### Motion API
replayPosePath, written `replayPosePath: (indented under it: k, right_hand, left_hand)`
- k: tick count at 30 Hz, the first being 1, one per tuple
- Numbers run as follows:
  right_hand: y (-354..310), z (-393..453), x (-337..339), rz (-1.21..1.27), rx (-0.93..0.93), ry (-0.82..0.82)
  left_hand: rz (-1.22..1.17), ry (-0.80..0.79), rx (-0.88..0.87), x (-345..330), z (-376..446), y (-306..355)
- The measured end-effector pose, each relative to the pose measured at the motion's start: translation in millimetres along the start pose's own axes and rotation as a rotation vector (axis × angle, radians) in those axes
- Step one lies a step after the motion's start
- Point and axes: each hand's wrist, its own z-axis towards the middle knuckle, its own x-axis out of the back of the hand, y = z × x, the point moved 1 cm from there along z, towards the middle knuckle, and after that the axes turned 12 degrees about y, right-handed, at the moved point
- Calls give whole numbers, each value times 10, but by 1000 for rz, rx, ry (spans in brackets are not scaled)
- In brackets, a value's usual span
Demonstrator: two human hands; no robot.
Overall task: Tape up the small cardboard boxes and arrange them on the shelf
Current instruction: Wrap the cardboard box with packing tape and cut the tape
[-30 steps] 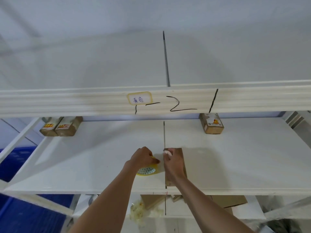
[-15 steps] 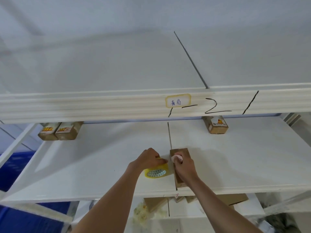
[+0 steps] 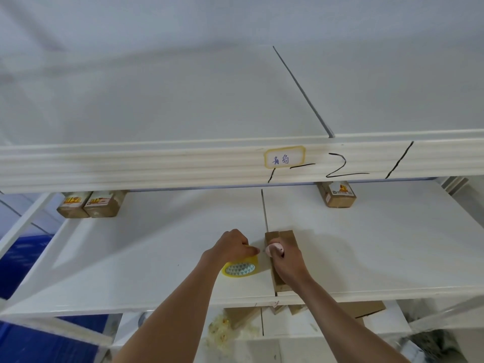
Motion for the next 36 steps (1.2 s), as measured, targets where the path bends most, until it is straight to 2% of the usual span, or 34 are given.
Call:
replayPosePath:
  k: [15,36]
  right_hand:
    - [-4,10,0,-48,78,-60]
    - [-111,72,34,-160,67,-163]
  left_hand:
    - [-11,9,23,-4,-21,-3]
    - [-46,10,48,8,-36,-17]
